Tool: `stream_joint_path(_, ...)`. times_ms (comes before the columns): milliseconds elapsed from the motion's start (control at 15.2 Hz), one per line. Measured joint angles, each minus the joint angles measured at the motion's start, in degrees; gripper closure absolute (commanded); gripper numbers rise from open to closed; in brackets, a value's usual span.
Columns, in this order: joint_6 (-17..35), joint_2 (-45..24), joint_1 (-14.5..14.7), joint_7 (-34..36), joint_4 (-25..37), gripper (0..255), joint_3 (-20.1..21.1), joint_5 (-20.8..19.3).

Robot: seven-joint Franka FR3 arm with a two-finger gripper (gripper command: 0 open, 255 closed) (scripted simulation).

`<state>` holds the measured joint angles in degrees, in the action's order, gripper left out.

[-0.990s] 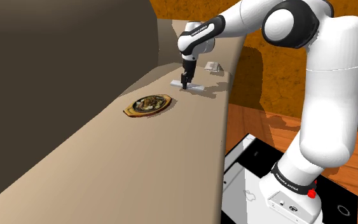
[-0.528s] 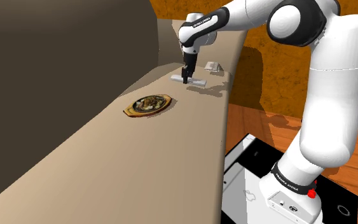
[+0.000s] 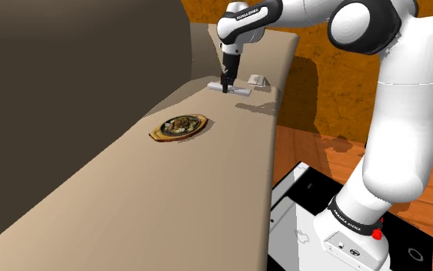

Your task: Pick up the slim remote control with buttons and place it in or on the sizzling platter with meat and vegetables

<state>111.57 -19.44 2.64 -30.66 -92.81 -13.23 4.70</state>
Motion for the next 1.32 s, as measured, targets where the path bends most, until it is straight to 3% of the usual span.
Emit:
stream_joint_path(462,-4.5,0.8,0.3,0.8,3.7,255,0.1,-0.3)
stream_joint_path(1056,-3.8,2.8,7.5,11.4,1.2,255,3.5,-1.8)
stream_joint_path(1320,-4.6,1.3,10.3,15.9,3.6,255,5.0,-2.0)
